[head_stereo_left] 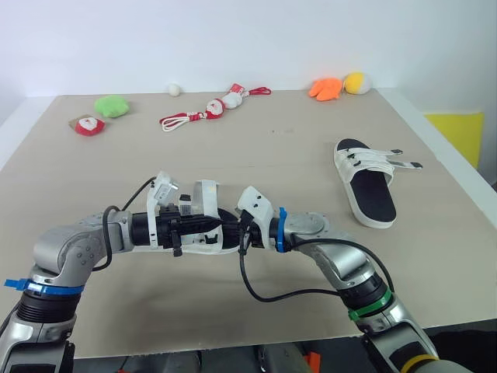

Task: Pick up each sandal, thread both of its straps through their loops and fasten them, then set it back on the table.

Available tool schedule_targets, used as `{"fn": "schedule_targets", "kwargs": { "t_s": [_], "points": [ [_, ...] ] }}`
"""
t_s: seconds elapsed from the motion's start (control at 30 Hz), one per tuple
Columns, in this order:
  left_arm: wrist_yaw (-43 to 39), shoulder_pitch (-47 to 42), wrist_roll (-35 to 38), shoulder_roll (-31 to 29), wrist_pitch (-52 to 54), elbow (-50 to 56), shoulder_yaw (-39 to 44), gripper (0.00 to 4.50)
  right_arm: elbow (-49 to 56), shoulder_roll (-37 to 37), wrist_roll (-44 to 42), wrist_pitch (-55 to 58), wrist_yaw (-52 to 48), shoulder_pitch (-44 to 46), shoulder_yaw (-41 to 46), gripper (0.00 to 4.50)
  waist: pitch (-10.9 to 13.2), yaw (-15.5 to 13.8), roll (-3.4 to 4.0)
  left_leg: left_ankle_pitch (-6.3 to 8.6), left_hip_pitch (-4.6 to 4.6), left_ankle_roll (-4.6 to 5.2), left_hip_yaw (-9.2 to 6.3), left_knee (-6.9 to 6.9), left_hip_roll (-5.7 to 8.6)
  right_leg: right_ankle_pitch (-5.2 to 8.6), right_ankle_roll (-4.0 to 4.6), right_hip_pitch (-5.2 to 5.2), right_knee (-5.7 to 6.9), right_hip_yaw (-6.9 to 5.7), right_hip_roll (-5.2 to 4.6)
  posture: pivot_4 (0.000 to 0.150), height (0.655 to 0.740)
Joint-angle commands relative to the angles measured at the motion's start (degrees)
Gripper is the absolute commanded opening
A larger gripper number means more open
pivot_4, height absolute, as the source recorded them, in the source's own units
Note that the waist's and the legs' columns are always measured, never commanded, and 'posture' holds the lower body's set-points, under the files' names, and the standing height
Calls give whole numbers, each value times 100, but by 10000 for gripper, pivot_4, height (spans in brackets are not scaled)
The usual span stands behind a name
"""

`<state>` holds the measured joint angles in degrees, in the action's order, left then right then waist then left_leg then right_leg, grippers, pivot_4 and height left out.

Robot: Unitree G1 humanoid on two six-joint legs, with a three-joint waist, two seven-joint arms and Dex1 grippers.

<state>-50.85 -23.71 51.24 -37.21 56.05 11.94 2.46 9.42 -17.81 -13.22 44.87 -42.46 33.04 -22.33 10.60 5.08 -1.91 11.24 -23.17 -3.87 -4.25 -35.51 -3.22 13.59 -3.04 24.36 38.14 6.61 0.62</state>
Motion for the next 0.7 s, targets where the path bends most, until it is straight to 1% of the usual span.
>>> {"fn": "schedule_targets", "kwargs": {
  "t_s": [0.03,0.43,0.7],
  "points": [
    [84,-166,-121,68,-198,-100,162,346,48,-36,3,72,-17,-25,-39,0,0,-2,0,0,0,0,0,0,0,0,0,0,0,0,0,1500,7400],
    [-115,-186,-234,-13,-255,-441,183,346,52,-20,0,79,-10,-18,-51,0,0,-8,0,-1,2,1,0,-1,0,-1,0,0,0,0,0,1500,7400],
    [-704,98,-283,-374,-184,-217,-133,346,20,-15,12,67,-15,3,-52,0,0,-6,0,0,2,1,0,2,0,3,6,0,0,0,0,1500,7400]
  ]
}}
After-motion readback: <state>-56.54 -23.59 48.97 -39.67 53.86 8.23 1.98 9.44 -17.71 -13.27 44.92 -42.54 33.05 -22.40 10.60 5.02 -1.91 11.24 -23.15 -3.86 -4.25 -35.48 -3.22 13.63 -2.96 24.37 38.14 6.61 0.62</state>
